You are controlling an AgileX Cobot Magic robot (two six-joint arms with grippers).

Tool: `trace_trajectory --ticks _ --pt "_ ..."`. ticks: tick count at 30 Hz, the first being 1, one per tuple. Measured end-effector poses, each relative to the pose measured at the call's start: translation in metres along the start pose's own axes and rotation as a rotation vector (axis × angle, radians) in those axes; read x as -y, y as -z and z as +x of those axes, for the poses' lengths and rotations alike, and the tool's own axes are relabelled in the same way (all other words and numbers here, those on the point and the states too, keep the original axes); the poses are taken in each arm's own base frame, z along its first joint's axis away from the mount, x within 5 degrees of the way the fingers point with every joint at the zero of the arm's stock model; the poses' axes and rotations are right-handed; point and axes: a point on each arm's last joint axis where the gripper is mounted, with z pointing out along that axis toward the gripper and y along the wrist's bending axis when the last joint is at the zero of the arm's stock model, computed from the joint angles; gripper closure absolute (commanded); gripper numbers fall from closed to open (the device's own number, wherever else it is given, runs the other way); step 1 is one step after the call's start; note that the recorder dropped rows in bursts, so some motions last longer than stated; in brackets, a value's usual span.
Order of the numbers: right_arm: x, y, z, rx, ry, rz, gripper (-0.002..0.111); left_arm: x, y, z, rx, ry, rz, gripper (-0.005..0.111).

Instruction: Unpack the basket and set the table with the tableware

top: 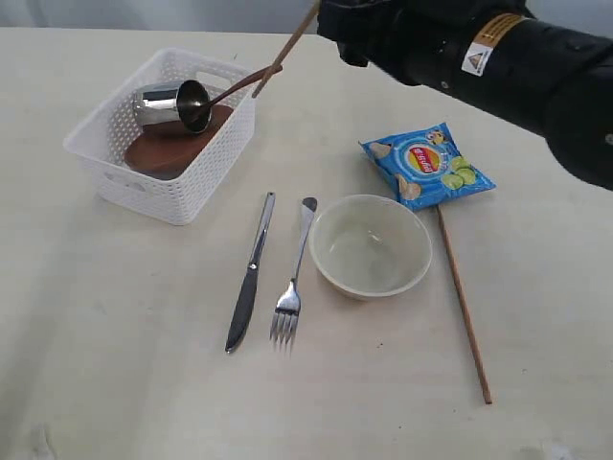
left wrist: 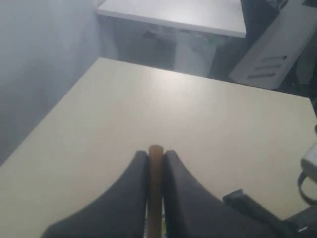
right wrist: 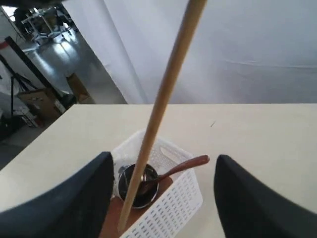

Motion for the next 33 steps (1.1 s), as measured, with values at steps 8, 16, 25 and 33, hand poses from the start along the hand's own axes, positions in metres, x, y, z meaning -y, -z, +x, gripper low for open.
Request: trace_trajectory --ticks 8,16,25,33 --pt "0.008 -0.022 0.009 0.127 -0.092 -0.015 0.051 0.002 0.000 -0.005 0.050 0.028 0.020 0.107" --pt "0.013 -0.034 0.017 0.199 -0.105 -0.034 0.051 0.002 0.000 -0.005 0.052 0.029 0.019 0.107" --pt "0.012 -0.033 0.013 0.254 -0.131 -0.062 0.078 0.000 0.000 -0.006 0.065 0.035 0.001 0.107" --pt "0.011 -0.033 0.011 0.265 -0.134 -0.071 0.109 0.000 0.000 -0.006 0.067 0.035 -0.003 0.107"
